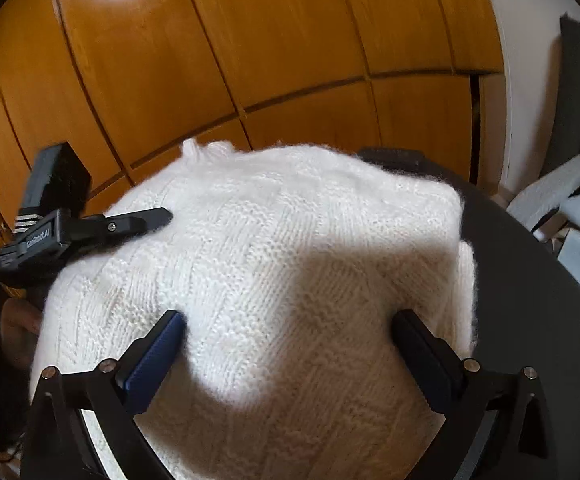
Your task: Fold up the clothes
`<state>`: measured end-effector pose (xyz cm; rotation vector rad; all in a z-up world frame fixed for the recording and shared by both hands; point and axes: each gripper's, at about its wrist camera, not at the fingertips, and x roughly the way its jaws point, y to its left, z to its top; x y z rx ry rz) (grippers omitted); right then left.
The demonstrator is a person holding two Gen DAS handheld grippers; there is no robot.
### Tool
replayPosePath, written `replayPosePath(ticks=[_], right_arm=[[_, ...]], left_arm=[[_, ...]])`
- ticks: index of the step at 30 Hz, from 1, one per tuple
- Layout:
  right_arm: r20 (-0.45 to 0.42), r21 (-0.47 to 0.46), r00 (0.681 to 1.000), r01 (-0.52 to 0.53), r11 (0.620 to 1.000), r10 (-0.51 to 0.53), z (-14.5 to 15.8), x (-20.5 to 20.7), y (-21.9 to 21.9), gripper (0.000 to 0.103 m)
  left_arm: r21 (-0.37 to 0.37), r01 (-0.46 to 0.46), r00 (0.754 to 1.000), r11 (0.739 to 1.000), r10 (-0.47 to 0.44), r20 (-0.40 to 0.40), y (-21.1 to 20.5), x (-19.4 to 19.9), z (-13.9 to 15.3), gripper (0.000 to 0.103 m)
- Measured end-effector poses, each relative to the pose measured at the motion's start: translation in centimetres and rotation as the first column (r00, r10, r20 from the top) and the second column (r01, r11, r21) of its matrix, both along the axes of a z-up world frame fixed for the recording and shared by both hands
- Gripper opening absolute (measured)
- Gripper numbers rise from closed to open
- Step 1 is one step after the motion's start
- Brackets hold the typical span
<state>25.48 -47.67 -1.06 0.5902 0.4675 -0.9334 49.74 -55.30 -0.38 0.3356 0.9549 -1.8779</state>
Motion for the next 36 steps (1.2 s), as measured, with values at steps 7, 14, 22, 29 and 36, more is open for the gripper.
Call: replayPosePath(ticks=[7,14,22,29,36], right_arm=[[-0.017,-0.034,0.999,0.051,0.998,-0.051,1.3,0.0,2.3,0.103],[-0.062,-0.134,0.984,0.158,0.978,-0.168,5.6,0.1,8.6,0.103],[-0.179,-0.085,0.917,0.346,0.934,-0.356,6.3,1.9,14.2,0.103],[-0.280,-0.277,0.840,0.393,0.877,-0.465,9.4,4.8,18.1,0.103],[-0.195,-0.200,0.876,0.405,0.892,-0.442,9.3,4.0,19.3,0.103]], left_arm=[[-0.164,-0.128,0.983,0.978,0.147,0.109,2.8,-0.6,2.5,0.099],[-0.319,-0.199,0.934,0.927,0.277,0.224,10.2,0.1,7.9,0.099],[-0.184,-0.250,0.898,0.951,0.299,0.323,14.7,-2.4,6.8,0.097],[-0.251,-0.146,0.860,0.957,0.248,0.446,19.5,-4.8,9.2,0.071],[-0.179,-0.110,0.975,0.978,0.141,0.173,19.7,-2.6,10.1,0.054]])
